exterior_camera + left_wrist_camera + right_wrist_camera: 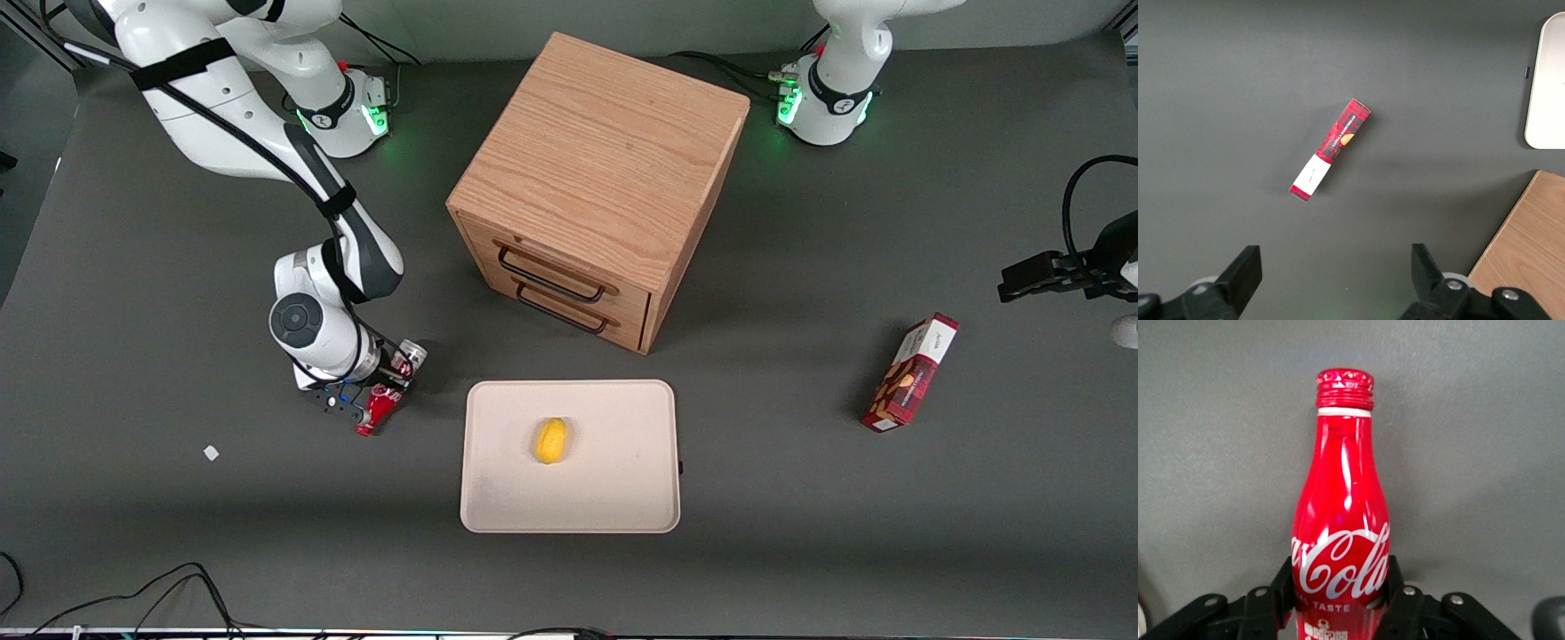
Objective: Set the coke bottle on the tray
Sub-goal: 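Lift the bottle upright with the right gripper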
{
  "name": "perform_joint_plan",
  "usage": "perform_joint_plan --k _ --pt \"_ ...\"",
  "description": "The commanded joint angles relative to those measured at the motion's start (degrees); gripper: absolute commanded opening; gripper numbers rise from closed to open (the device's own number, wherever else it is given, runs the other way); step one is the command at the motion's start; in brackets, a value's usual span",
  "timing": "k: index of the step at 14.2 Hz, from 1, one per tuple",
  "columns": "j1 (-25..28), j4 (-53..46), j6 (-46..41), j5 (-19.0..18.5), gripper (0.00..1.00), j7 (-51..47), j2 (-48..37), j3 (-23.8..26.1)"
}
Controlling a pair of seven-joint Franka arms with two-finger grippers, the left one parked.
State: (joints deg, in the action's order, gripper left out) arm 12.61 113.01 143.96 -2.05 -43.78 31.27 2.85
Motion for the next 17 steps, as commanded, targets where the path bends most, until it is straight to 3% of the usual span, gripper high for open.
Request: perform_joint_plan --k 1,5,10,14,17 --pt "-1.0 -0.1 -5.9 -1.5 0.00 -1.5 -6.2 0.0" --pt "-1.9 -6.3 -20.2 -0.9 0.00 -0.8 -12.6 0.4" --pt "-3.3 -25.2 -42.0 1.9 0.00 6.8 -12.7 0.2" --pt "-4.4 -32.4 -48.3 1.9 0.00 9.7 -11.2 0.2" --pt "-2.1 -39.0 -48.3 1.9 0.00 8.1 -4.1 0.5"
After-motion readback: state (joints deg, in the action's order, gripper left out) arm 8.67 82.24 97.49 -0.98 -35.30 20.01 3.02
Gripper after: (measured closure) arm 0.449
